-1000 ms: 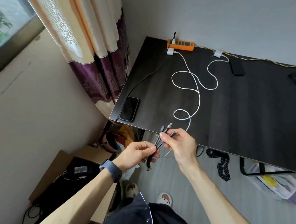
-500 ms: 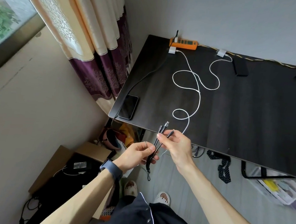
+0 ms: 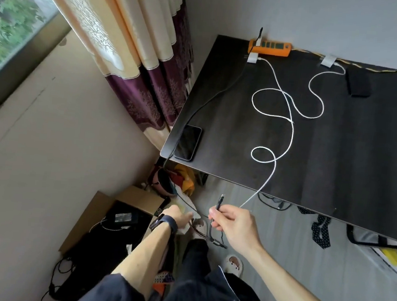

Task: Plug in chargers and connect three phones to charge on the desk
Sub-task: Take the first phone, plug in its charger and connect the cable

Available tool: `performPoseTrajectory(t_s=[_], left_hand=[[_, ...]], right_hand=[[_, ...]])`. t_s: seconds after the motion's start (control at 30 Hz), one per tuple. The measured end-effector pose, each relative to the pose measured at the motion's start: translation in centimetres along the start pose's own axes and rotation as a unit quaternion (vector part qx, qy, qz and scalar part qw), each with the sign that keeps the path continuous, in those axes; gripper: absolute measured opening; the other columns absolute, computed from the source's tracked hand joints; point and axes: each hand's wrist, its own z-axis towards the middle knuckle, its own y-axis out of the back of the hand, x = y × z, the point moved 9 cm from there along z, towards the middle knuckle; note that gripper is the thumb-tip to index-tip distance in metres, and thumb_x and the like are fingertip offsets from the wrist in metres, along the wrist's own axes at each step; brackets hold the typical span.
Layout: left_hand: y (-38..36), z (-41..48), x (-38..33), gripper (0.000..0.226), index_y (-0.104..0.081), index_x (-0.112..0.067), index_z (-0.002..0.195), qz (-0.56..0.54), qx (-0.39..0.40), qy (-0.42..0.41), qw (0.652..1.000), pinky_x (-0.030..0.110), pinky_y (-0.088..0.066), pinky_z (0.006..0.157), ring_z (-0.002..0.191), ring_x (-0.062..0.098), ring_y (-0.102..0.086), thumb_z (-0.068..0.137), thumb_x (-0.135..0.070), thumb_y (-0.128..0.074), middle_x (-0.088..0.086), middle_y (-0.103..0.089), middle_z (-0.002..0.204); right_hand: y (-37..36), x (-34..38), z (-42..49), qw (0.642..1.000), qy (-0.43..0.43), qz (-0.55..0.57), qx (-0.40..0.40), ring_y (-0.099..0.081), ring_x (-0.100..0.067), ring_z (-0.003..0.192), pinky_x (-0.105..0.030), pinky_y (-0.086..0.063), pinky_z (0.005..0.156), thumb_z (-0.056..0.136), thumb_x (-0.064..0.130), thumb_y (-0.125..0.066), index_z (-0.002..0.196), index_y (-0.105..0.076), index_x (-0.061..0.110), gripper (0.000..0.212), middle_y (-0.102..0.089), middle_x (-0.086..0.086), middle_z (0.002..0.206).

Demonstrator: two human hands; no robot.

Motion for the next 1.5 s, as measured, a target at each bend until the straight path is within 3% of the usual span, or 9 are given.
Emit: performPoseTrajectory(t_s=[0.1, 0.3, 0.73, 0.9, 1.0, 1.1, 1.23, 1.33, 1.5], left_hand=[[3.5, 2.6, -1.3, 0.075, -0.044, -0.008, 0.139, 0.005, -0.083, -0.028, 0.996, 0.041, -0.046, 0.102, 0.124, 0.035, -0.054, 0.086, -0.060, -0.056, 0.016, -0.054, 0.138], [12.2, 5.6, -9.0, 0.060, -0.047, -0.017, 0.132, 0.015, -0.226, -0.159, 0.961, 0.044, -0.046, 0.098, 0.126, 0.033, -0.043, 0.085, -0.051, -0.063, 0.012, -0.045, 0.136], [14.7, 12.2, -12.0, 0.098, -0.030, -0.008, 0.145, 0.110, -0.233, -0.050, 0.965, 0.048, -0.040, 0.102, 0.120, 0.041, -0.047, 0.071, -0.052, -0.077, 0.023, -0.046, 0.131], [16.0, 12.4, -11.3, 0.100, -0.043, -0.009, 0.130, 0.039, -0.195, -0.022, 0.980, 0.044, -0.043, 0.099, 0.118, 0.039, -0.054, 0.055, -0.068, -0.073, 0.020, -0.053, 0.129], [16.1, 11.9, -11.9, 0.077, -0.063, -0.005, 0.113, -0.201, -0.051, -0.049, 0.977, 0.034, -0.055, 0.080, 0.087, 0.027, -0.066, 0.061, -0.061, -0.075, 0.011, -0.070, 0.101], [14.4, 8.6, -12.7, 0.034, -0.061, -0.013, 0.082, -0.465, 0.200, -0.020, 0.862, 0.024, -0.045, 0.052, 0.055, 0.017, -0.058, 0.072, -0.041, -0.077, 0.001, -0.061, 0.068], [14.5, 5.4, -14.6, 0.050, -0.064, -0.017, 0.096, -0.522, 0.335, -0.100, 0.778, 0.024, -0.035, 0.061, 0.074, 0.017, -0.055, 0.064, -0.049, -0.084, 0.005, -0.066, 0.099], [14.5, 3.5, -16.2, 0.032, -0.068, -0.021, 0.095, -0.513, 0.359, -0.148, 0.766, 0.021, -0.036, 0.059, 0.073, 0.011, -0.052, 0.084, -0.051, -0.066, -0.001, -0.067, 0.103], [13.7, 3.8, -16.8, 0.040, -0.052, -0.027, 0.072, -0.509, 0.256, -0.142, 0.809, 0.020, -0.037, 0.045, 0.057, 0.012, -0.041, 0.060, -0.030, -0.090, -0.001, -0.044, 0.074]], right_hand=[[-1.5, 0.0, 2.3, 0.999, -0.012, -0.034, 0.001, -0.072, -0.004, 0.065, -0.022, -0.059, 0.072, 0.089, 0.031, -0.072, 0.078, -0.077, 0.019, 0.017, -0.075, 0.009, 0.068], [-2.9, 0.4, 6.1, 0.997, -0.046, -0.061, -0.031, -0.071, -0.001, 0.066, -0.022, -0.058, 0.073, 0.088, 0.036, -0.072, 0.074, -0.075, 0.022, 0.019, -0.075, 0.011, 0.068], [-2.5, 2.6, 8.9, 0.989, -0.081, -0.027, -0.121, -0.071, -0.011, 0.070, -0.032, -0.056, 0.077, 0.088, 0.038, -0.071, 0.073, -0.073, 0.022, 0.022, -0.073, 0.009, 0.067], [-2.0, 3.0, 8.8, 0.987, -0.074, -0.039, -0.140, -0.065, -0.006, 0.063, -0.025, -0.050, 0.072, 0.090, 0.043, -0.067, 0.064, -0.066, 0.026, 0.031, -0.069, 0.010, 0.063], [-2.1, 3.6, 8.7, 0.986, -0.067, -0.045, -0.147, -0.055, -0.002, 0.056, -0.017, -0.041, 0.061, 0.092, 0.046, -0.063, 0.064, -0.064, 0.025, 0.035, -0.064, 0.011, 0.059], [-2.2, 4.4, 8.2, 0.986, -0.057, -0.024, -0.153, -0.056, 0.001, 0.059, -0.012, -0.042, 0.059, 0.096, 0.047, -0.058, 0.078, -0.072, 0.027, 0.030, -0.067, 0.008, 0.065], [-1.8, 5.7, 7.6, 0.986, -0.031, 0.003, -0.163, -0.049, -0.001, 0.052, -0.013, -0.038, 0.053, 0.101, 0.036, -0.050, 0.089, -0.072, 0.026, 0.027, -0.061, 0.005, 0.068], [-0.9, 5.8, 7.3, 0.985, -0.024, 0.003, -0.169, -0.049, -0.002, 0.053, -0.015, -0.038, 0.055, 0.099, 0.034, -0.054, 0.089, -0.071, 0.030, 0.021, -0.062, 0.008, 0.069], [1.6, 6.1, 6.1, 0.976, 0.009, 0.001, -0.217, -0.055, -0.004, 0.059, -0.021, -0.045, 0.059, 0.095, 0.033, -0.063, 0.083, -0.068, 0.029, 0.013, -0.066, 0.009, 0.067]])
